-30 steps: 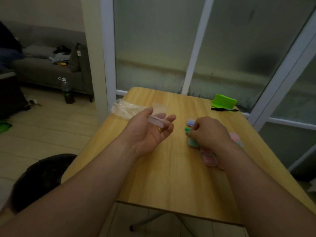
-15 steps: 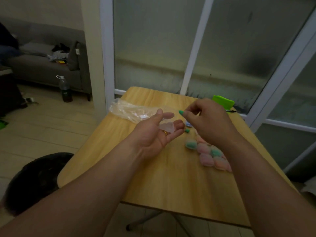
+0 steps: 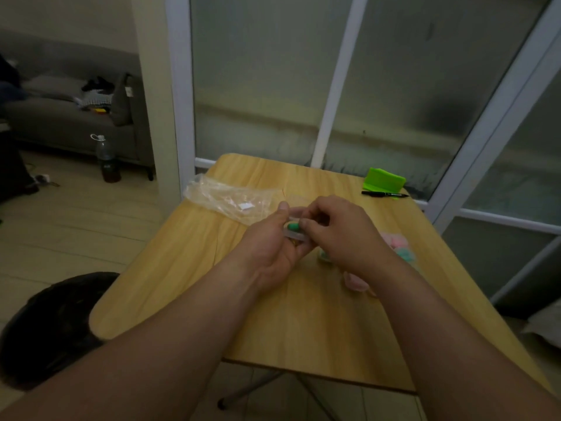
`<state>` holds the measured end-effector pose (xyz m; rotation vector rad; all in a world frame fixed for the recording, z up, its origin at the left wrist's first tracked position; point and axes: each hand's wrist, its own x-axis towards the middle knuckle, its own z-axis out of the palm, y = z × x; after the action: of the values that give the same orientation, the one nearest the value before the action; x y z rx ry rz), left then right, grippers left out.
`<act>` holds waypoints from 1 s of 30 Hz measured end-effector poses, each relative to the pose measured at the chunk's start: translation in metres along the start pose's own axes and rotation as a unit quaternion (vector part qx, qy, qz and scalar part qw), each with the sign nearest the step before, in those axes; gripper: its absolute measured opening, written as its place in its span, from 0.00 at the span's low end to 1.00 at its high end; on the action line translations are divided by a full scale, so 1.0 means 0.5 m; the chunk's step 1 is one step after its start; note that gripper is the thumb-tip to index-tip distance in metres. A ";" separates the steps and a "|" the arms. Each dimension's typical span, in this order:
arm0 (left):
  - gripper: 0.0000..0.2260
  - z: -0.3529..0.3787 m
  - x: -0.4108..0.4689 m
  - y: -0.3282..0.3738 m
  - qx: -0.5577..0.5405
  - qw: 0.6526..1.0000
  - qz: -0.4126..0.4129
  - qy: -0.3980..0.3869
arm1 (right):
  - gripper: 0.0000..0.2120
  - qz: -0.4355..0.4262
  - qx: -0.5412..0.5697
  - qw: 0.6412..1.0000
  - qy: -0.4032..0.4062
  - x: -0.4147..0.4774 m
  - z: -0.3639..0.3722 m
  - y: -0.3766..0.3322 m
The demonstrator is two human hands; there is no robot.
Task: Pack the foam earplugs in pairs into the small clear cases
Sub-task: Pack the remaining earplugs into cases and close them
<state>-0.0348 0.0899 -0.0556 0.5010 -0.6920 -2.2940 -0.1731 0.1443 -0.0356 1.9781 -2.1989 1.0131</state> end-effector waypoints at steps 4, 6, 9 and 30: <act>0.21 0.001 0.007 0.008 -0.003 1.000 0.013 0.027 | 0.04 0.053 0.133 0.989 0.047 0.011 -0.023 0.011; 0.21 0.000 0.010 0.012 0.011 0.999 0.018 0.041 | 0.05 0.081 0.102 0.988 0.085 0.020 -0.037 0.033; 0.21 -0.003 0.012 0.015 0.008 0.998 0.023 0.053 | 0.04 0.114 0.016 0.990 0.080 0.024 -0.029 0.072; 0.22 0.002 0.010 0.022 0.013 0.997 -0.010 0.078 | 0.03 0.138 -0.089 0.984 0.067 0.041 0.007 0.076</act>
<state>-0.0333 0.0796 -0.0492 0.6946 -0.6429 -2.2385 -0.2096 0.1243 -0.0465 1.5198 -2.4357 0.9044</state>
